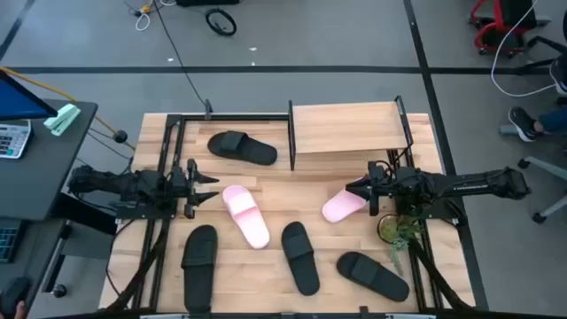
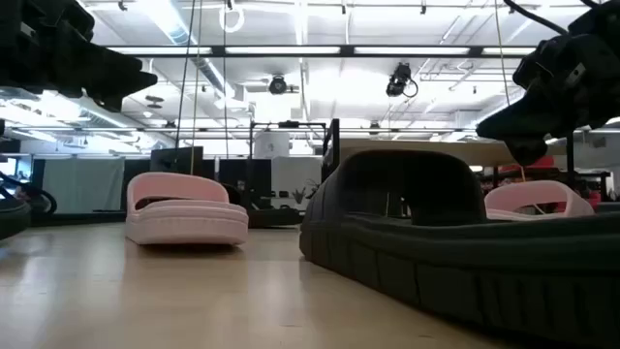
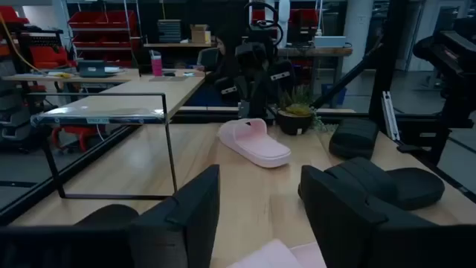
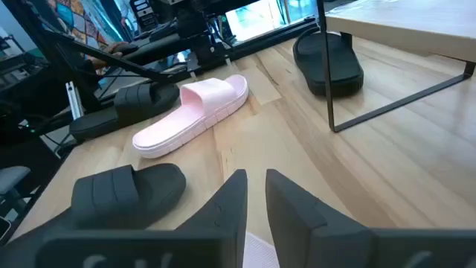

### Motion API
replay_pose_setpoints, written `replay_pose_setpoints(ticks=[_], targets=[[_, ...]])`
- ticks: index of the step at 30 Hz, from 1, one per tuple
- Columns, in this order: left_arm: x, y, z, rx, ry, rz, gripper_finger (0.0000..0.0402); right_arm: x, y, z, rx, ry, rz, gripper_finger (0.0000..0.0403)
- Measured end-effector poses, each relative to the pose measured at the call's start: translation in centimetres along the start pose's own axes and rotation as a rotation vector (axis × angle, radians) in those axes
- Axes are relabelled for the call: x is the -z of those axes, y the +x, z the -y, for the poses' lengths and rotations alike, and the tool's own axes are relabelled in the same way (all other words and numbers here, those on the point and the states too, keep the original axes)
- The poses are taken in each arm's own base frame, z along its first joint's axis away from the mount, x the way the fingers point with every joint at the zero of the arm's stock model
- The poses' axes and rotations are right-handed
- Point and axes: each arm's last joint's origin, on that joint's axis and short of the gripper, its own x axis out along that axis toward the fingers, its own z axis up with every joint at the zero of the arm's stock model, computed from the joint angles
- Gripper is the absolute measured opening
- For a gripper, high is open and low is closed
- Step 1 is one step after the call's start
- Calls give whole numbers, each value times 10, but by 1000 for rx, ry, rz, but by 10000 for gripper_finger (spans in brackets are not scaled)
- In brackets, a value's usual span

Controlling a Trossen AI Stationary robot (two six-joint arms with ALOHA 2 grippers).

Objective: Pick and place slides into the shelf

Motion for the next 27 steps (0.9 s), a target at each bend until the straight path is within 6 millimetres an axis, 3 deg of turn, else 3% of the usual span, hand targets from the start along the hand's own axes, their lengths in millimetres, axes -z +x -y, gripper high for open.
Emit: replay_pose_setpoints(ticks=[27], targets=[[0, 0, 0, 0, 0, 0, 194, 0, 0, 0, 0, 0, 0, 57]])
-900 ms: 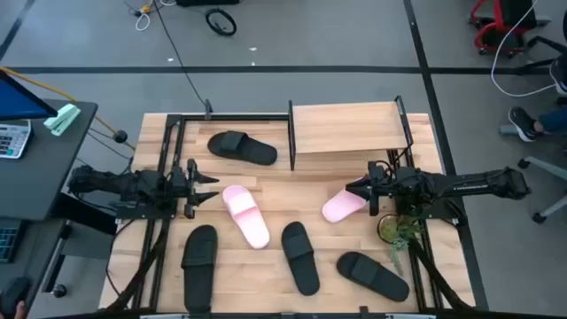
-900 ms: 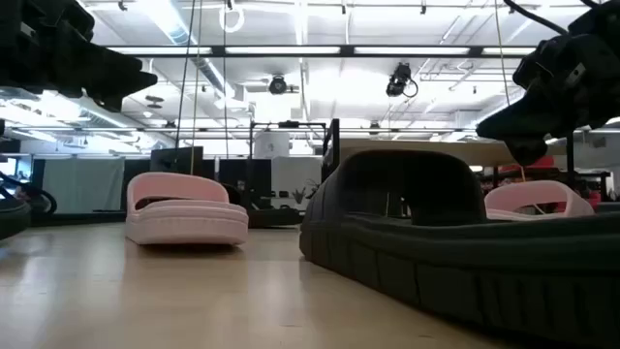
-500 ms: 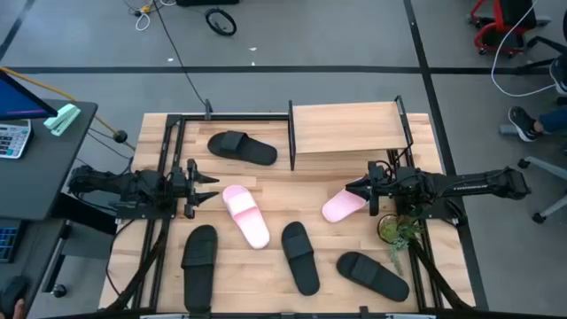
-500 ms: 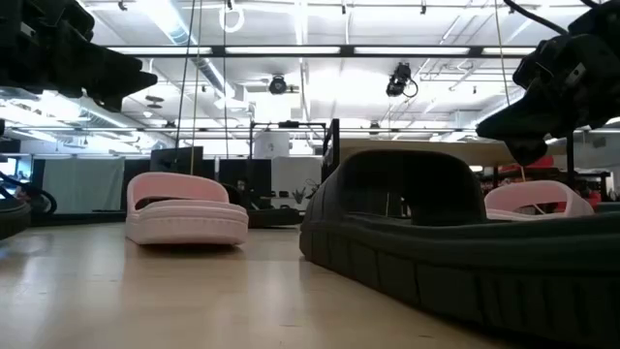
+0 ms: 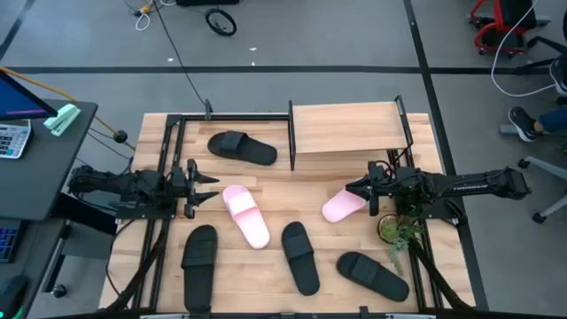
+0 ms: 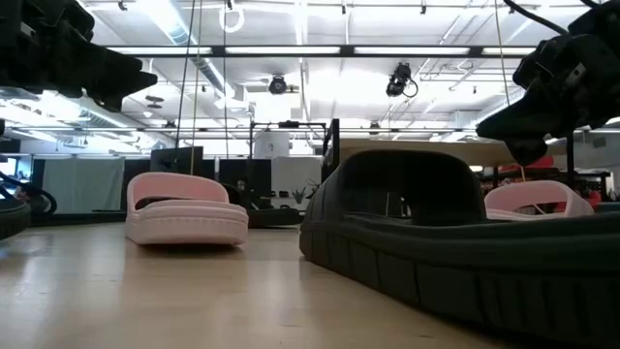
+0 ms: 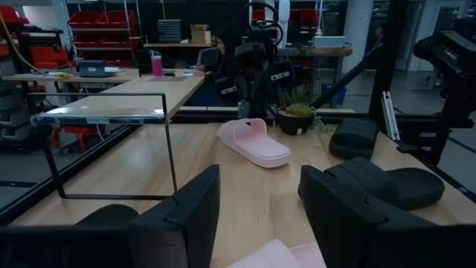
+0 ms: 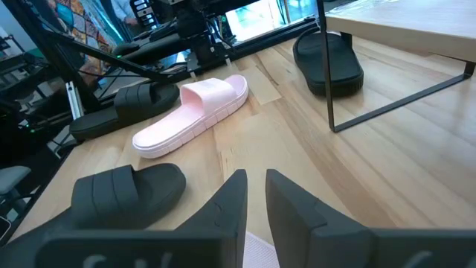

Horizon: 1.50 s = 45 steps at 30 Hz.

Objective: Pick and place slides into the shelf

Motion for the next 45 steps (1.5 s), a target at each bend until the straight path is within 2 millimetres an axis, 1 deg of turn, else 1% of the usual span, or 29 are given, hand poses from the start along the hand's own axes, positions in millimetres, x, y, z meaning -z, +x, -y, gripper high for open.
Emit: replay_pose_setpoints(ticks=[8, 16, 17, 20, 22, 24, 27, 30, 35, 37, 40, 42, 45], targets=[[0, 0, 0, 0, 0, 0, 188, 0, 0, 0, 0, 0, 0, 57], [0, 0, 0, 0, 0, 0, 194, 0, 0, 0, 0, 0, 0, 57], [0, 0, 0, -2, 20, 0, 194, 0, 0, 0, 0, 0, 0, 57], [0, 0, -1, -20, 178, -2, 190, 0, 0, 0, 0, 0, 0, 57], [0, 0, -1, -22, 242, -2, 188, 0, 0, 0, 0, -3, 0, 57], [0, 0, -1, -22, 268, -3, 189, 0, 0, 0, 3, -81, 0, 57], [0, 0, -1, -23, 259, -3, 192, 0, 0, 0, 2, -208, 0, 57], [0, 0, -1, -23, 256, -2, 195, 0, 0, 0, 2, -255, 1, 57], [-1, 0, -1, -23, 253, 5, 190, 0, 0, 0, 2, -245, 1, 57], [-1, 0, -1, -25, 261, 11, 188, 0, 0, 0, 1, -210, 1, 57], [-4, 0, -1, -27, 236, 42, 190, -1, 0, 0, 7, -257, 7, 57], [-7, 0, -1, -26, 171, 69, 192, -3, 0, -1, 1, -249, 28, 57], [-8, 0, 0, -12, 44, 82, 195, -7, 0, -2, -16, -122, 80, 57]])
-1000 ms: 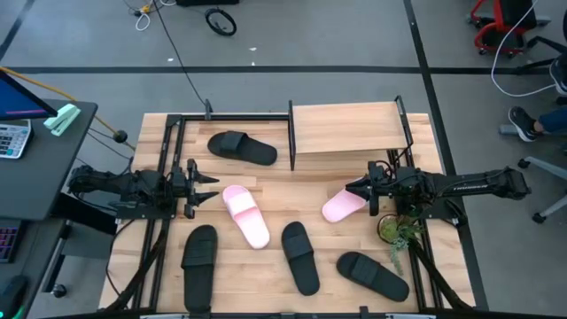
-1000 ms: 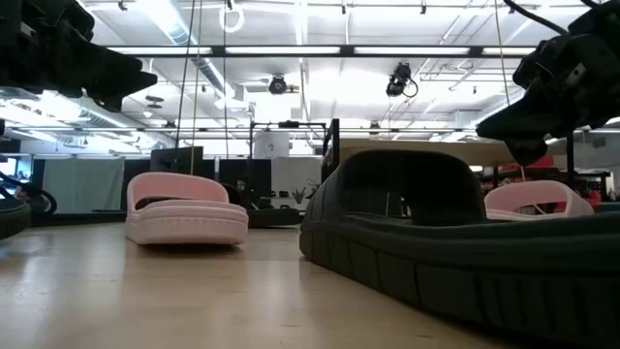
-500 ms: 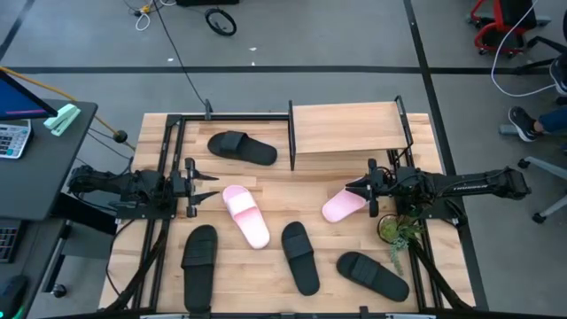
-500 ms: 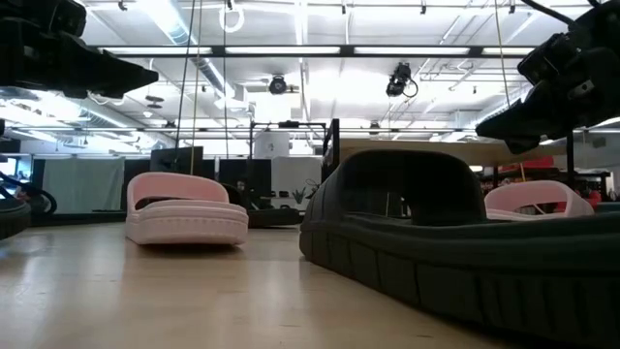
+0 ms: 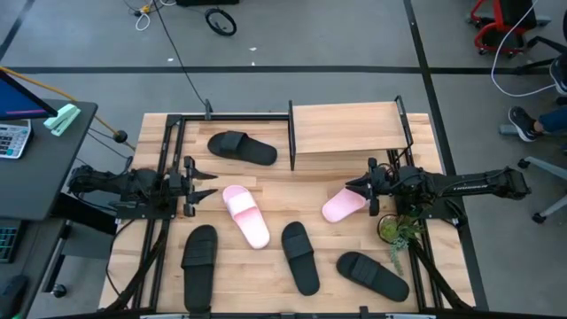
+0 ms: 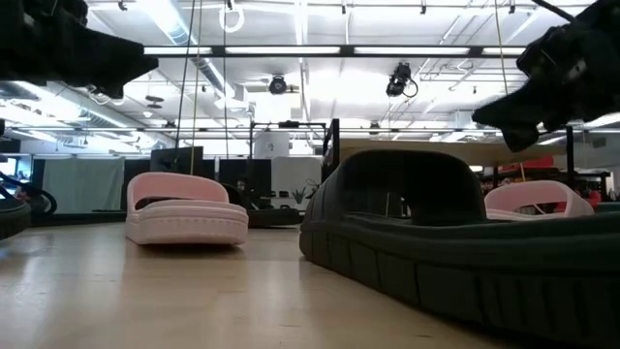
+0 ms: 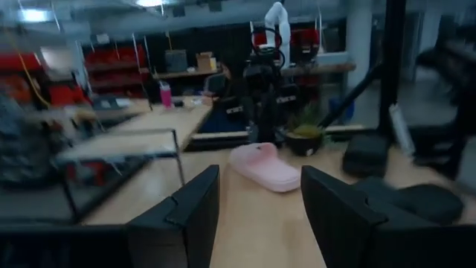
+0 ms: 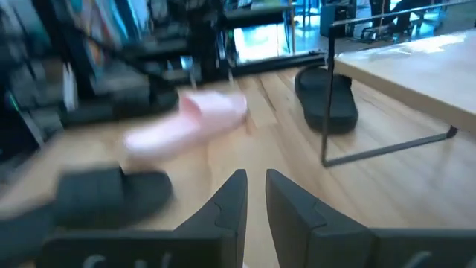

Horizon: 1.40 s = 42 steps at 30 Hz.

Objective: Pick and place slides into the shelf
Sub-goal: Put the left pink slide on the shelf

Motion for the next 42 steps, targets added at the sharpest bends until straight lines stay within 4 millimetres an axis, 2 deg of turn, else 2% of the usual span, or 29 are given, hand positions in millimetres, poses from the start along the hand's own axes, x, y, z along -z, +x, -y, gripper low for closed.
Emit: replay_pose_setpoints(ticks=[4, 11, 15, 19, 22, 25, 30, 35, 38, 42], targets=[[1, 0, 0, 2, -133, -9, 192, -6, 0, -1, -15, 25, 62, 57], [-1, 0, -1, -21, -30, 11, 197, -17, -2, -4, -39, -16, 179, 57], [-8, 0, -1, -27, -96, 82, 205, -18, -2, -4, -38, -30, 183, 57], [-16, -1, -4, -95, -182, 135, 210, -17, -2, -4, -44, 30, 180, 57], [-19, -1, -6, -177, -104, 119, 210, -17, -2, -4, -45, 40, 180, 57], [-22, 3, -5, -181, -61, 88, 211, -18, -2, -4, -31, -17, 190, 57], [-36, 13, -4, -211, -11, 25, 211, -21, -2, -2, 86, -199, 232, 58], [-50, 33, -3, -383, 113, -89, 207, -28, -3, 0, 148, -192, 264, 73], [-55, 49, 2, -398, 154, -171, 207, -41, -5, 1, 178, -201, 288, 86], [-56, 71, 9, -397, 123, -283, 205, -57, -8, 2, 232, -222, 333, 96]])
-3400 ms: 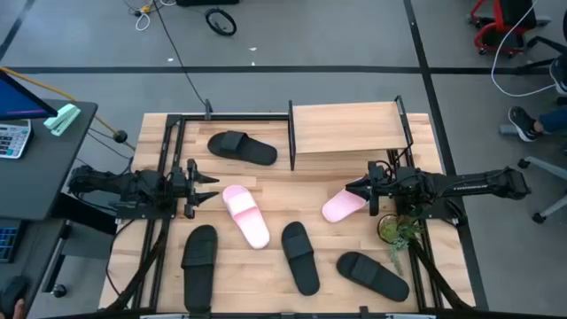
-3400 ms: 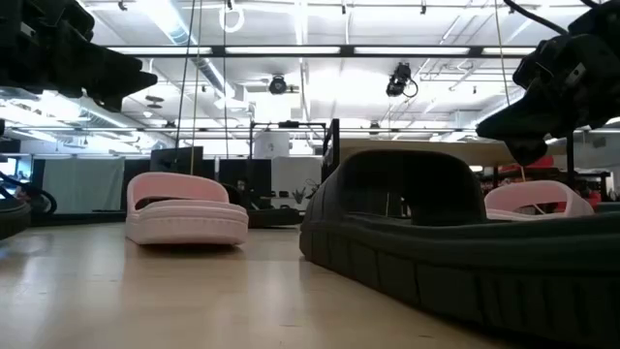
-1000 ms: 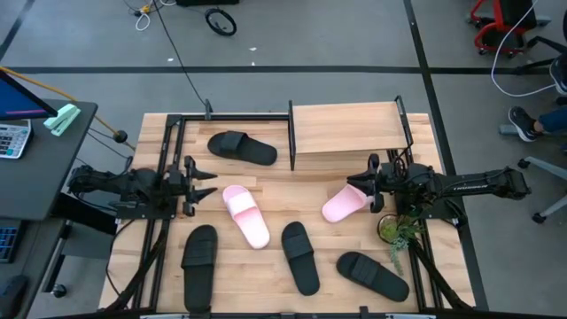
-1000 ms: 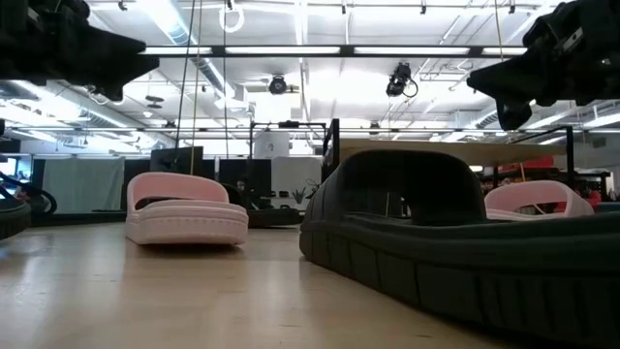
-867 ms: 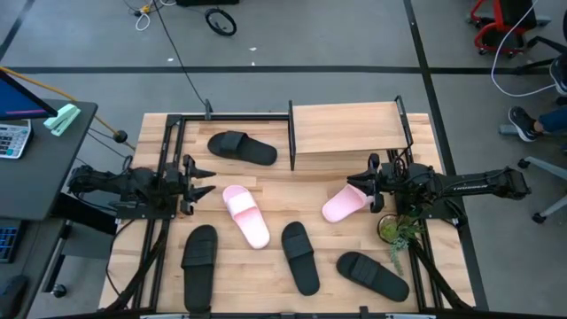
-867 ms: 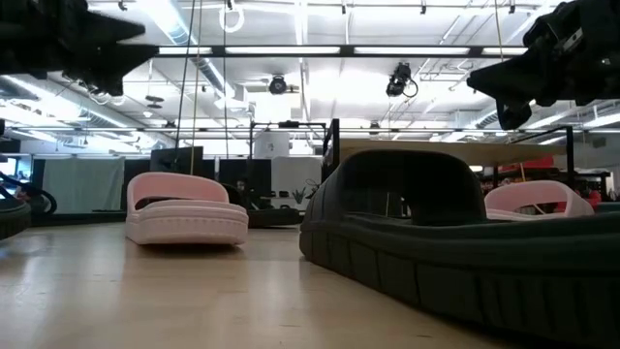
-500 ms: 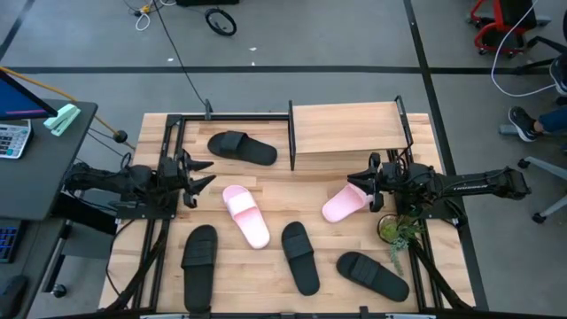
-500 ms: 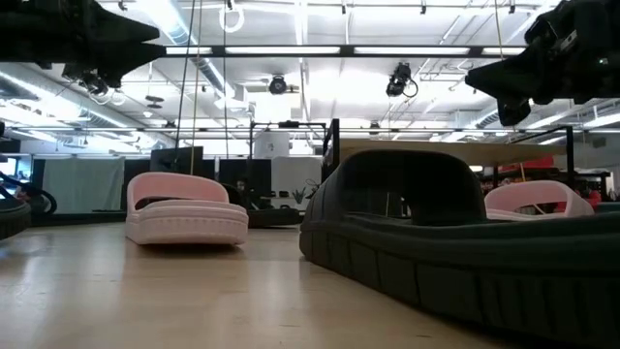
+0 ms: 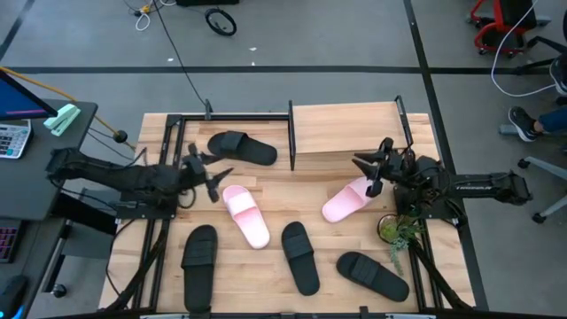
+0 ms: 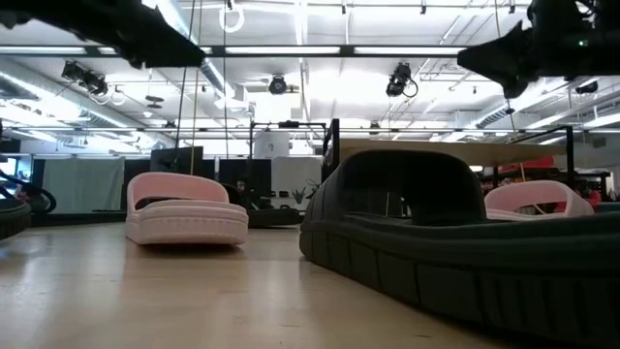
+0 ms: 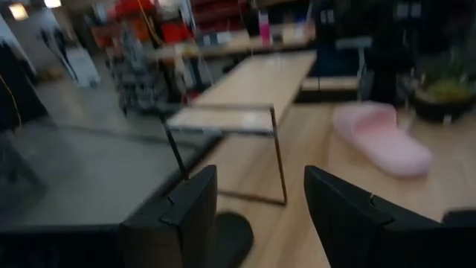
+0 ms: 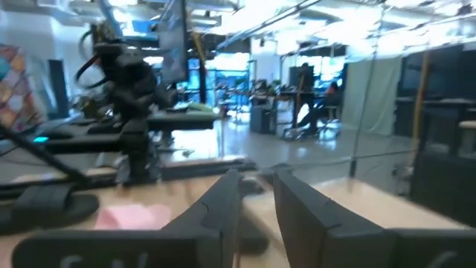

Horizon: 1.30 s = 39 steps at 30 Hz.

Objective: Pick and place slides into the shelf
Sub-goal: Put the left pink slide on the shelf

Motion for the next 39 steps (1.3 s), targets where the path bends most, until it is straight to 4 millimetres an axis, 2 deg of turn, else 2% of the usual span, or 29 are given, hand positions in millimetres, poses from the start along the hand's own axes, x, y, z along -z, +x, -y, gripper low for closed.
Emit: replay_pose_setpoints(ticks=[3, 9, 15, 19, 27, 35, 39], targets=[[-2, 12, 10, -4, 16, -138, 200, -5, 2, 2, 22, -24, 3, 97], [7, 33, 34, -5, 29, -489, 188, -3, 6, 7, 64, -120, -22, 97], [18, 59, 65, 149, 28, -767, 192, -1, 8, 12, 104, -142, -42, 96], [28, 75, 81, 145, 74, -844, 193, -1, 9, 14, 115, -115, -45, 96], [39, 93, 98, 133, 137, -946, 188, 7, 8, 14, 114, -54, -120, 97], [21, 89, 110, 179, 154, -947, 189, 20, 5, 14, 111, -76, -259, 97], [16, 83, 115, 199, 174, -945, 188, 23, 5, 14, 120, -9, -278, 96]])
